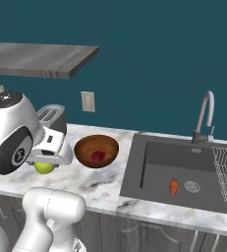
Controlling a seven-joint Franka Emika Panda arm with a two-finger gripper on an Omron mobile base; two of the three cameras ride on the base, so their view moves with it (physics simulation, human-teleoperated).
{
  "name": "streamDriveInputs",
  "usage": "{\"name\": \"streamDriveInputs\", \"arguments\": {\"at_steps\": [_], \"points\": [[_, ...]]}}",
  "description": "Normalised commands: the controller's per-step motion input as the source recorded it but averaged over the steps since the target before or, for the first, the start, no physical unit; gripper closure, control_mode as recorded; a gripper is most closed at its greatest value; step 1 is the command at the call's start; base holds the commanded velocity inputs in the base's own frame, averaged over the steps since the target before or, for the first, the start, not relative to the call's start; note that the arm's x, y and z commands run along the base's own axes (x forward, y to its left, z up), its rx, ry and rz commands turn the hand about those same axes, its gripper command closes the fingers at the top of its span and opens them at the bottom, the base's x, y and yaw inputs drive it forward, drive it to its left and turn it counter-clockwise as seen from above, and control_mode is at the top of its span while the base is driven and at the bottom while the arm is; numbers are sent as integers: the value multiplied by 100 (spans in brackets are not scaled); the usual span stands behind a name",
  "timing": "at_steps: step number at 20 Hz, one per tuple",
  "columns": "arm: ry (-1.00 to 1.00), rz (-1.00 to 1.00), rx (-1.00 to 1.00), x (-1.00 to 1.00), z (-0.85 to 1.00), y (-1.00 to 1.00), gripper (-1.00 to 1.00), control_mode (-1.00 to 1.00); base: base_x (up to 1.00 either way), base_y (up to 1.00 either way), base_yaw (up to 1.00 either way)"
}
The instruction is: Pick the pears from the cabinet and place them in one bowl. Pick the sweet potato from the sink and place it in the other bowl.
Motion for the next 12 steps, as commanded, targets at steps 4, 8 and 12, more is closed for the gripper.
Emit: {"name": "streamDriveInputs", "arguments": {"at_steps": [4, 8, 12], "points": [[0, 0, 0, 0, 0, 0, 100, 100, 6, -13, -3], [0, 0, 0, 0, 0, 0, 100, -100, 0, 0, 0], [-2, 0, 0, 22, -14, 0, 100, -100, 0, 0, 0]]}}
